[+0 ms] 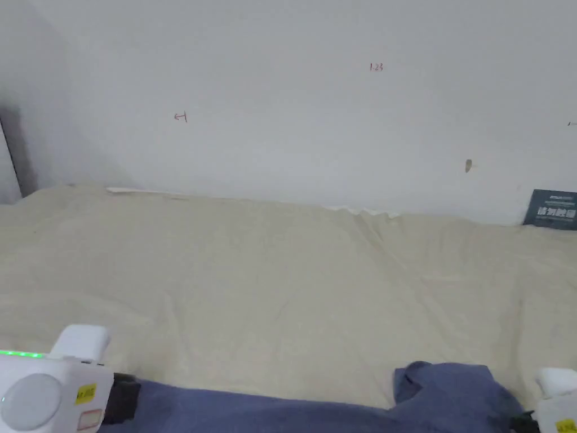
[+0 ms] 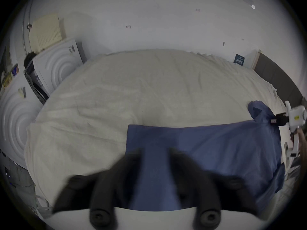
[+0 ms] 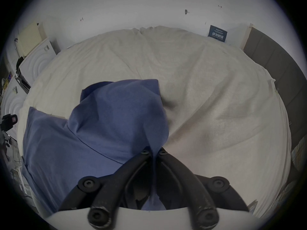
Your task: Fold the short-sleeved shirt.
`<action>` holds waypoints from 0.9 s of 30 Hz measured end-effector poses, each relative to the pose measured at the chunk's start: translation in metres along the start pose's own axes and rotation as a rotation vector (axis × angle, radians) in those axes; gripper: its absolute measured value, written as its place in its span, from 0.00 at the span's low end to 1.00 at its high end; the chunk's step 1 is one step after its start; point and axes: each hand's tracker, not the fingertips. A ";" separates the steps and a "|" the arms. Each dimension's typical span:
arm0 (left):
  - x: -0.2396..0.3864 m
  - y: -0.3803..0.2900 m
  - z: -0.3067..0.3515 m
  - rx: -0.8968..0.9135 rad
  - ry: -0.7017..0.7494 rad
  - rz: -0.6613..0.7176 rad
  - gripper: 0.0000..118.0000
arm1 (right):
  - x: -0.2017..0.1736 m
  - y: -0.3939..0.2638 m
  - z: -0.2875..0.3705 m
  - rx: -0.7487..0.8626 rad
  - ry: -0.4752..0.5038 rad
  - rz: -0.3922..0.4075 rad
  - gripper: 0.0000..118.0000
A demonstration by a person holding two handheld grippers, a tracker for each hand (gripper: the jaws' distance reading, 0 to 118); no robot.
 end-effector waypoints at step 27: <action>0.006 0.042 -0.090 -0.171 -0.019 -0.075 0.04 | -0.019 0.000 0.020 0.009 -0.010 0.059 0.02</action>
